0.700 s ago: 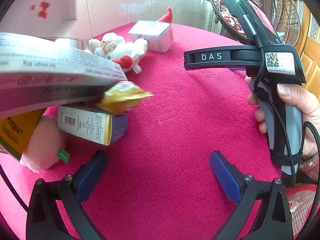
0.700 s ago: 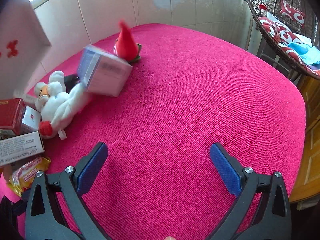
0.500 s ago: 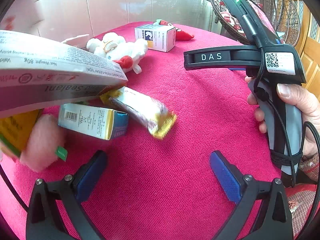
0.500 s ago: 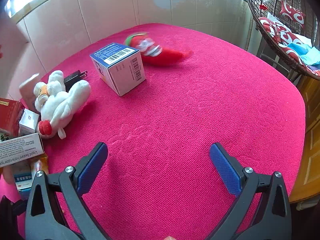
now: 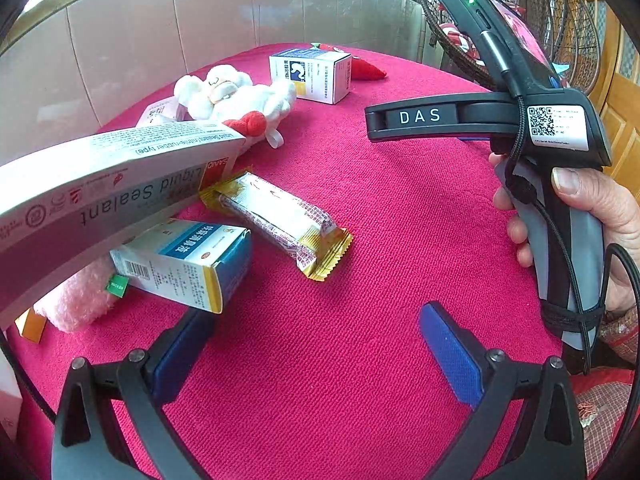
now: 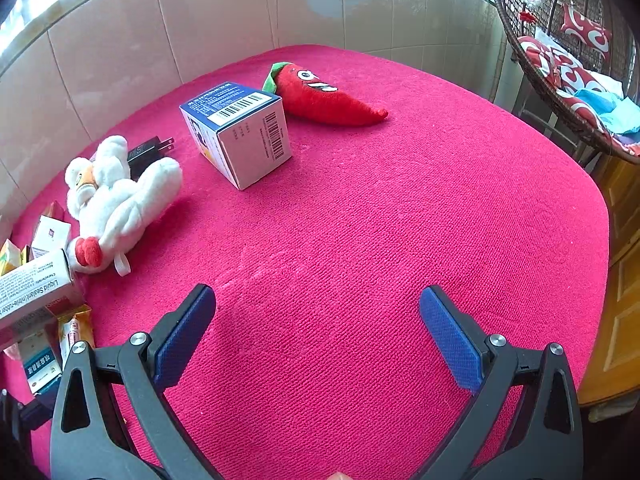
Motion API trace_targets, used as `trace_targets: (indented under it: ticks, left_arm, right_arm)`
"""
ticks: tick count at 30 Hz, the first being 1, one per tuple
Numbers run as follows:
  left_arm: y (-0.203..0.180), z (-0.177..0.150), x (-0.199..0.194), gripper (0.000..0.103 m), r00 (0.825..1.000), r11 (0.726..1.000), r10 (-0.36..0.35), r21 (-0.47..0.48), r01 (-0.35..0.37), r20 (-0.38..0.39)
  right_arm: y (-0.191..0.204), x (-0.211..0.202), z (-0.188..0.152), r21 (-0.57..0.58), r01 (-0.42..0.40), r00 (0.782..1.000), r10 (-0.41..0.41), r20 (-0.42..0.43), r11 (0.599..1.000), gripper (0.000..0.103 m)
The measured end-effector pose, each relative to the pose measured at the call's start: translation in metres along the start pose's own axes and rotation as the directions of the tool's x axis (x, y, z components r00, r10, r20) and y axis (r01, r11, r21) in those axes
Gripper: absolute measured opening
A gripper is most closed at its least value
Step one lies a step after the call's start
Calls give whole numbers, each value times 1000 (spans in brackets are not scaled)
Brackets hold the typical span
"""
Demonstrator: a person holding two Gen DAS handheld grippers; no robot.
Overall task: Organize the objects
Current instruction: 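Move the left tool toward the Liquid Sealant box on the table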
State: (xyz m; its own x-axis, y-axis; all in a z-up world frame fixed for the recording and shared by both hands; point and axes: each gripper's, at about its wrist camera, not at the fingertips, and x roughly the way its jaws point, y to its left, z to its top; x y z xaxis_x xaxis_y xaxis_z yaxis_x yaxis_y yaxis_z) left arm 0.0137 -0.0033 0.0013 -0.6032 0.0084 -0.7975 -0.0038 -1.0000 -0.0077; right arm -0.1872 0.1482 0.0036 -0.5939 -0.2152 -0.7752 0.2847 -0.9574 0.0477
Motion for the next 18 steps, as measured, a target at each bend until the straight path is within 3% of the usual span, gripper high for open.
trace_targets:
  ticks: [18]
  left_arm:
    - [-2, 0, -1, 103, 1000, 1000, -1, -2, 1, -1]
  right_arm:
    - [1, -5, -4, 14, -26, 999, 26, 30, 1000, 103]
